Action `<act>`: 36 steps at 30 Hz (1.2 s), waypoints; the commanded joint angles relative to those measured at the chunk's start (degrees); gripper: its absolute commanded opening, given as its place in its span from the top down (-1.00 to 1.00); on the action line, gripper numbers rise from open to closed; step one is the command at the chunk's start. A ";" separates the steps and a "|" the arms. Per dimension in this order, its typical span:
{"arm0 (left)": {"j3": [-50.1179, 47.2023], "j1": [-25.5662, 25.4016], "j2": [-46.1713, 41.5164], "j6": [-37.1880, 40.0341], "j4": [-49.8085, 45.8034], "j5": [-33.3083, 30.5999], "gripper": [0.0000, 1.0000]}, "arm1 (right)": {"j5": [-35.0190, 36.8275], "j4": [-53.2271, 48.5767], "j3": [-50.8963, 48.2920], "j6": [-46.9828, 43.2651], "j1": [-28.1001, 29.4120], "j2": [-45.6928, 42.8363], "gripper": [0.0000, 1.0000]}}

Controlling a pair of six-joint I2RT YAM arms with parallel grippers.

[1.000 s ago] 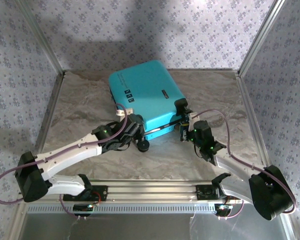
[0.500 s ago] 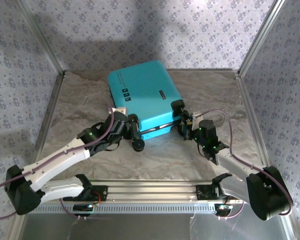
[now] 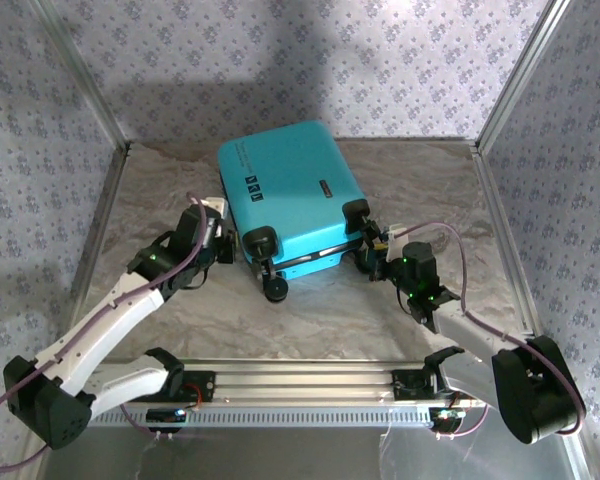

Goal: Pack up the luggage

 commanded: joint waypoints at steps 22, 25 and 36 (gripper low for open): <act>2.01 -18.71 3.87 -13.56 -5.94 -1.52 -0.52 | 2.61 -0.05 2.34 -1.05 0.44 -0.56 1.00; 2.57 -18.80 6.07 -13.73 -5.94 -2.79 -0.52 | 2.67 -0.05 2.13 -1.05 0.45 -0.57 1.00; 4.73 -17.48 13.06 -11.97 -7.26 -9.68 0.01 | 2.22 -0.10 2.17 -1.66 0.67 -0.61 1.00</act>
